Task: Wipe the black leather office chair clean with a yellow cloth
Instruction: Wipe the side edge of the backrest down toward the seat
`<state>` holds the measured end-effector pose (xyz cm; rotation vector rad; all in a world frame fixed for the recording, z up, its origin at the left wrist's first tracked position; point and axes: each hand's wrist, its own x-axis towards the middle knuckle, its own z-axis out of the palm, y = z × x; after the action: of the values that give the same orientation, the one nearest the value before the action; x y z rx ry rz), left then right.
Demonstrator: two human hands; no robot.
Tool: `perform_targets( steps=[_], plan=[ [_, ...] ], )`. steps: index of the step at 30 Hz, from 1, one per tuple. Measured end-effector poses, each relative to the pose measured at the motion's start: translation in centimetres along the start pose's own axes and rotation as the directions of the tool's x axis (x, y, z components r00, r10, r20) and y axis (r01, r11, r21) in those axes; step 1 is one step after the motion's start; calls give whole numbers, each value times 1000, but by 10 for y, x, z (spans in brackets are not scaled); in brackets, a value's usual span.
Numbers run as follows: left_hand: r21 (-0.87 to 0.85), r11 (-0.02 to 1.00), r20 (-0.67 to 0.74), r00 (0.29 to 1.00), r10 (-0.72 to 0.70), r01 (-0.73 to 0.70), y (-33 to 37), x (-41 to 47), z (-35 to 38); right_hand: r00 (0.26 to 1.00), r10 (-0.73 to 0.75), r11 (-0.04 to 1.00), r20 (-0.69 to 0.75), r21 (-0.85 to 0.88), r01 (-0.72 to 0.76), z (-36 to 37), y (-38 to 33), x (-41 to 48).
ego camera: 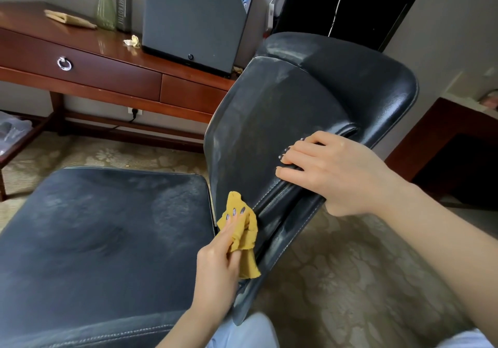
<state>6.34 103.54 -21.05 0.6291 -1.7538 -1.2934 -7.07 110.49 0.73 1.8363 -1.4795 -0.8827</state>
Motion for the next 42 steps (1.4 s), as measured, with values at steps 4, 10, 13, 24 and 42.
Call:
perform_targets(
  steps=[4, 10, 13, 24, 42],
  plan=[
    [-123, 956, 15, 964, -266, 266, -14, -14, -6, 1000, 15, 1000, -24, 12, -15, 0, 0, -1],
    [-154, 964, -22, 974, -224, 218, -13, -20, 0, 999, 27, 999, -46, 24, -26, 4, -1, -2],
    [-63, 998, -70, 998, -2, -3, 13, 0, 9, 999, 23, 999, -46, 26, -22, 4, 0, -3],
    [149, 841, 4, 851, 526, -520, 12, 22, 23, 999, -15, 999, -35, 42, 17, 8, 0, -3],
    [179, 930, 140, 945, 297, -319, -8, -10, -21, 977, 156, 984, 142, 58, -166, -10, -31, 0]
  ],
)
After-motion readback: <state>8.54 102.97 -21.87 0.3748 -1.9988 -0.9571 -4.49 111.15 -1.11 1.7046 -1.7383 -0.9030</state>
